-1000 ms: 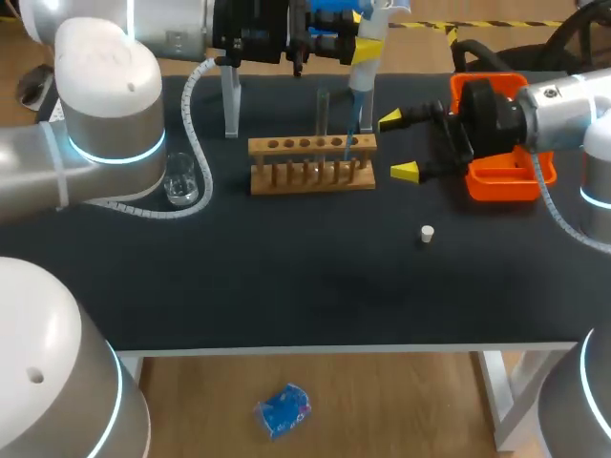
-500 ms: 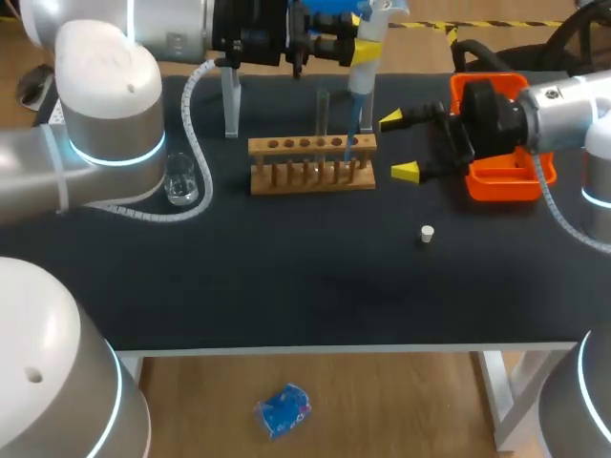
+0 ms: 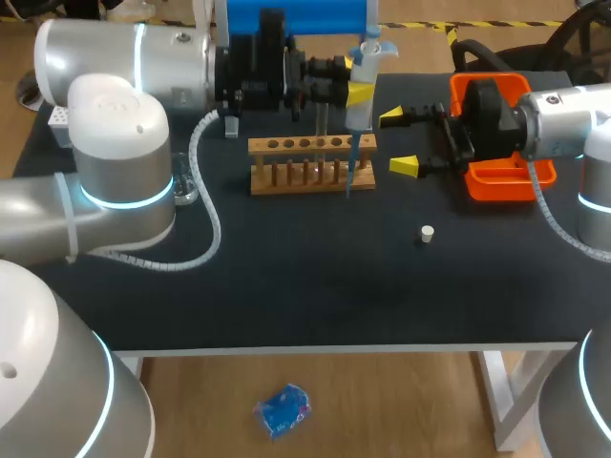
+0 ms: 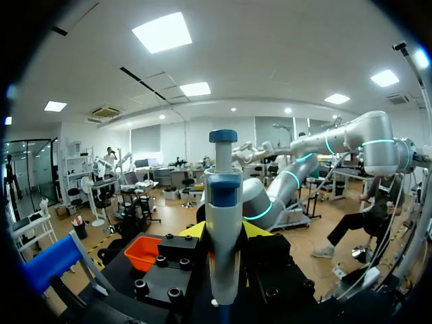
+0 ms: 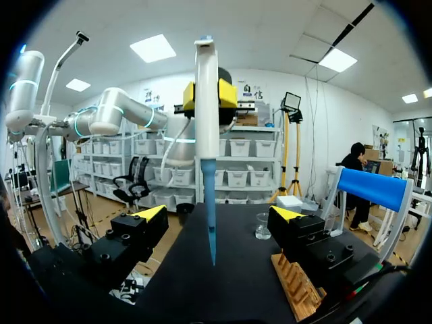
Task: Invert the test tube, pick up the pipette, mount the tip to pipette, aspirate from beaker and dispense into the tube, eject the tip, return the pipette, and cap with the stopper.
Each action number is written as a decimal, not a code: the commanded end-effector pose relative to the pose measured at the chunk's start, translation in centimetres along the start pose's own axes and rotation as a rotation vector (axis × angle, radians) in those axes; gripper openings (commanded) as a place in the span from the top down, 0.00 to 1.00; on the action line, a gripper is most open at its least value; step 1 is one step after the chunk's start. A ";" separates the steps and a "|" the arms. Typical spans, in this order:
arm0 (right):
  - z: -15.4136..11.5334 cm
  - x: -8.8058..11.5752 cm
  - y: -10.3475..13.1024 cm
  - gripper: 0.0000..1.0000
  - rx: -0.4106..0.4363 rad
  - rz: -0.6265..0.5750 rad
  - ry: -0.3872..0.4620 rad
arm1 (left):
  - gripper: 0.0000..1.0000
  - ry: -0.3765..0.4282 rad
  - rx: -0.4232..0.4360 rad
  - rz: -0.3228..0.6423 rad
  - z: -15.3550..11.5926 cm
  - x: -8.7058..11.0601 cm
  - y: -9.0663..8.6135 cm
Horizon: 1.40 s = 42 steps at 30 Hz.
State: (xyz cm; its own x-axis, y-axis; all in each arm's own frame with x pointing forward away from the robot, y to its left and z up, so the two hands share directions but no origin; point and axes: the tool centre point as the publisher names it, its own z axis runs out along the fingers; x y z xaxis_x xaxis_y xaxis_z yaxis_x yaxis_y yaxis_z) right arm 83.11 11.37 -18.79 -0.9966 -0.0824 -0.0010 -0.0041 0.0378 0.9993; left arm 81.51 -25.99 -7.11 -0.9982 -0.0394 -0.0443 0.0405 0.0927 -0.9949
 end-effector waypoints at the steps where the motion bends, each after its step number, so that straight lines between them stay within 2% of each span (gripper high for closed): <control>1: 0.5 0.6 0.1 0.00 -0.014 0.003 -0.028 | 1.00 -0.020 0.048 0.001 0.2 0.6 1.1; 15: 2.1 0.6 1.3 0.00 -0.019 -0.014 -0.021 | 1.00 -0.036 0.024 0.000 0.8 0.2 3.2; 24: 3.7 -0.5 1.9 0.00 -0.017 -0.013 0.008 | 1.00 -0.031 0.025 0.001 1.3 0.2 3.8; 35: 5.2 -0.8 2.3 0.00 -0.017 -0.006 0.034 | 1.00 -0.051 0.016 -0.002 1.6 0.1 4.7; 42: 5.3 -0.7 2.5 0.09 -0.021 -0.003 0.037 | 1.00 -0.058 0.020 -0.003 1.6 0.1 5.0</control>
State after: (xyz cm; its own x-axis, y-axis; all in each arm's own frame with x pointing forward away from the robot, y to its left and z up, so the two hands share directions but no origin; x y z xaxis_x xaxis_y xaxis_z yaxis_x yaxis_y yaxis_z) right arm 83.35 16.87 -16.57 -0.9929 -0.1186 -0.0022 -0.0041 0.0157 0.9999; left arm 81.85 -26.96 -12.08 -0.9950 -0.0893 -0.0438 0.0368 0.0781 -0.9963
